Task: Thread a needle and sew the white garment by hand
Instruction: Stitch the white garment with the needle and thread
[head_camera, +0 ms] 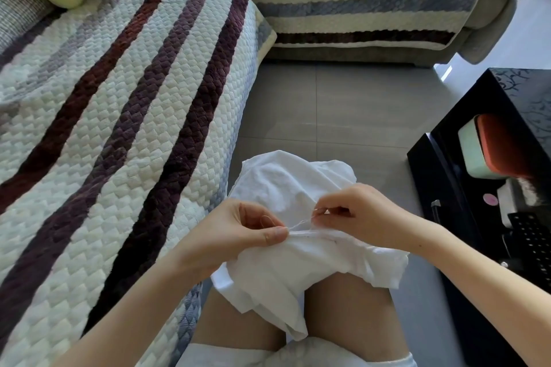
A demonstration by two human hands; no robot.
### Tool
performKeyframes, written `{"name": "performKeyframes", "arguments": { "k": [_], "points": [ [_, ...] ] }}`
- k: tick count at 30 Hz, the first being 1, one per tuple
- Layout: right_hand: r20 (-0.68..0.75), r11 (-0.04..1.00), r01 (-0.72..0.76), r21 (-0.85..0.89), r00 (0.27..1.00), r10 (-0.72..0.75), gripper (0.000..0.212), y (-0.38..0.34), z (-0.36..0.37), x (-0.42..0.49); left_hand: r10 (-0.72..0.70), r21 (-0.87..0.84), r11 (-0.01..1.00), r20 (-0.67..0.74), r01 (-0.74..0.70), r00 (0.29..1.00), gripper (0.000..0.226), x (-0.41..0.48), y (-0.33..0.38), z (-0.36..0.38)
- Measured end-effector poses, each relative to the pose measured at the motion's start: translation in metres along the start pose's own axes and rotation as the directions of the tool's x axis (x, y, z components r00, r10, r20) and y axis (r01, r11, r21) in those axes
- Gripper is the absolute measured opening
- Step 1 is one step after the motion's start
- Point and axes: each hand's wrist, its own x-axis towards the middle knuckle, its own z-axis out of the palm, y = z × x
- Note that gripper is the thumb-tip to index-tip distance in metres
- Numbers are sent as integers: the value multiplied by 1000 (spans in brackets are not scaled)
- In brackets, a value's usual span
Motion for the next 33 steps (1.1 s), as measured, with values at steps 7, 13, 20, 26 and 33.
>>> {"name": "performKeyframes", "arguments": {
  "k": [7, 13, 20, 26, 33],
  "points": [
    [-354, 754, 229, 615, 935, 4, 9, -31, -54, 4, 12, 101, 995, -36, -8, 999, 27, -1, -1, 1],
    [-520, 596, 329, 732, 836, 178, 18, -38, -87, 21, -4, 146, 989, -74, 15, 997, 18, -4, -4, 4],
    [-575, 588, 345, 732, 775, 262, 21, -40, -99, 32, -2, 180, 983, -113, 22, 994, 14, -8, -7, 12],
    [-647, 631, 333, 701, 669, 366, 20, -36, -102, 47, -5, 174, 984, -94, 22, 996, 13, -9, -4, 17],
    [-339, 983, -166, 77, 923, 183, 52, -17, -36, 47, -38, -14, 999, -22, 38, 999, 11, -10, 0, 18]
  ]
}}
